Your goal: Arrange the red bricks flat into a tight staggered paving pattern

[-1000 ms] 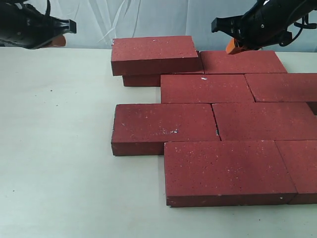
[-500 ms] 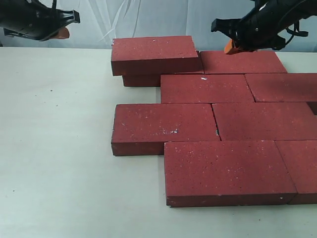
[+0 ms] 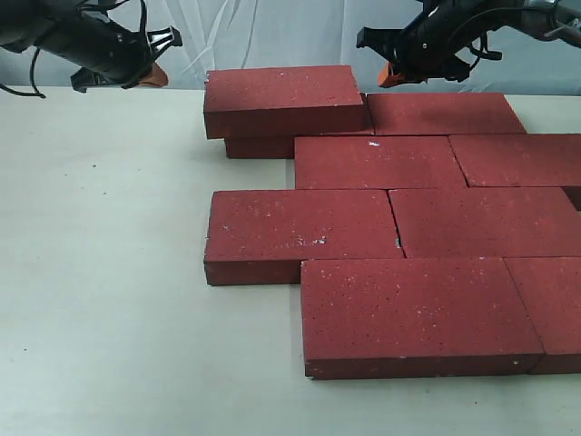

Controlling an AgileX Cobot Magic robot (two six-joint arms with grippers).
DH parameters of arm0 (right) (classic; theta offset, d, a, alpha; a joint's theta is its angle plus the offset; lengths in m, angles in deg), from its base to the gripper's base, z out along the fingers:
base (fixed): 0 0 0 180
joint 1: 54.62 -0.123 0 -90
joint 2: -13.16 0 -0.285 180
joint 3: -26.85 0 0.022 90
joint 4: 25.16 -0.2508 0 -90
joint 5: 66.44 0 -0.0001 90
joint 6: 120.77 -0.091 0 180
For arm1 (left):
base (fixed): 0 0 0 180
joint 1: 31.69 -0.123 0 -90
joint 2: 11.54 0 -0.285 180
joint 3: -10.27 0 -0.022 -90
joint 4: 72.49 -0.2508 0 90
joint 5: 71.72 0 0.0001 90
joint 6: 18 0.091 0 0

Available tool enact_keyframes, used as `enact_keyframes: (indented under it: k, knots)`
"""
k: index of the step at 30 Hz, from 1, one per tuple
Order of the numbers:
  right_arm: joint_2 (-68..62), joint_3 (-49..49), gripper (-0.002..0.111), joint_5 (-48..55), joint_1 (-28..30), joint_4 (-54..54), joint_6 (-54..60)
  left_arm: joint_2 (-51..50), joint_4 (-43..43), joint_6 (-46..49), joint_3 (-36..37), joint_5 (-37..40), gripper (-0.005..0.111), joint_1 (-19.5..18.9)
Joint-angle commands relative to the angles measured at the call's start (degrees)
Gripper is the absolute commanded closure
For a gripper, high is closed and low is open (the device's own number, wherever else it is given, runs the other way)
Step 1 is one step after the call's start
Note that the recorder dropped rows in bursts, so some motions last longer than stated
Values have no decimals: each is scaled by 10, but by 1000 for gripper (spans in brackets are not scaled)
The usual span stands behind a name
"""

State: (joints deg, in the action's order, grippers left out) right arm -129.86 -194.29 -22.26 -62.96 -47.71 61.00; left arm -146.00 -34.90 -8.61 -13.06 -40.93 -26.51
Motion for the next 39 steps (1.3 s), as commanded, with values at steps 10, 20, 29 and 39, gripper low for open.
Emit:
enact_keyframes:
  k: [10,20,29,39]
  knots:
    - [-66,-71,109,7,3,-1,-3,-87,26,-32,-81,17,107,1]
    - [-81,-71,109,11,-3,-64,6,-92,44,-32,-82,14,107,20]
    - [-83,-71,109,23,-31,-62,39,-92,46,-32,-82,5,107,36]
    - [-66,-71,109,58,-32,-61,39,-90,54,-32,-82,55,107,28]
